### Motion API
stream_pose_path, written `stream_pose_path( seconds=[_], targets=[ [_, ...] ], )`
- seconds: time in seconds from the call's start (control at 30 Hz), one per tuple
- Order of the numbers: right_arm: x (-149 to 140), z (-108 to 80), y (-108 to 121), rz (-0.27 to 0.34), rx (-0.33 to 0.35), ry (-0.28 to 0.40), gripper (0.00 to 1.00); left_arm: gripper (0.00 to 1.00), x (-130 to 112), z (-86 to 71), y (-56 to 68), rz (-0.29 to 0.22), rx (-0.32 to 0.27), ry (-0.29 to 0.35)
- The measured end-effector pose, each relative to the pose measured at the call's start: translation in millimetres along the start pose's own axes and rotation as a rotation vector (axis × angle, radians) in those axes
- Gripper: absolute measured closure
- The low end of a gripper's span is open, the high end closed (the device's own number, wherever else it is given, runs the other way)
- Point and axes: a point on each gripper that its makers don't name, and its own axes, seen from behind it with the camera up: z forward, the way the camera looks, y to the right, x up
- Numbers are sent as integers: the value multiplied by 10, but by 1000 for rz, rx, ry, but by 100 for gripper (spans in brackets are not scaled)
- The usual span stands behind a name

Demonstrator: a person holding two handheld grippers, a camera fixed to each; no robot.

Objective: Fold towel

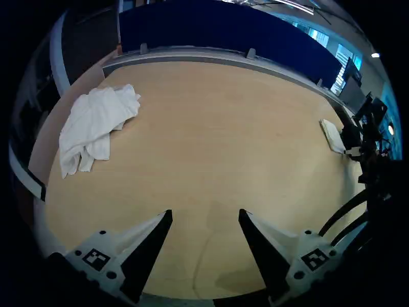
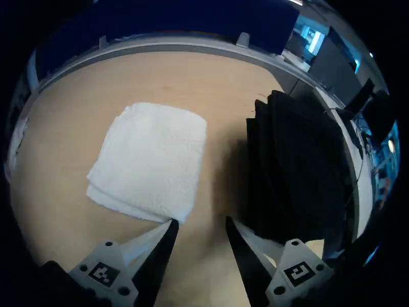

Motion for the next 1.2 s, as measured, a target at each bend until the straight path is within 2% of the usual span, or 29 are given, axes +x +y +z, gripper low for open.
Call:
stream_pose_path(
  seconds=[0.4, 0.77, 1.2],
  targets=[
    [3, -73, -45, -6, 6, 12, 29, 4, -3, -11, 4, -1, -6, 1],
    [93, -155, -201, -7, 48, 56, 29, 4, 50, -50, 26, 6, -14, 4],
    [305, -119, -668, -39, 146, 97, 26, 4, 46, -39, 23, 1, -9, 4]
  ],
)
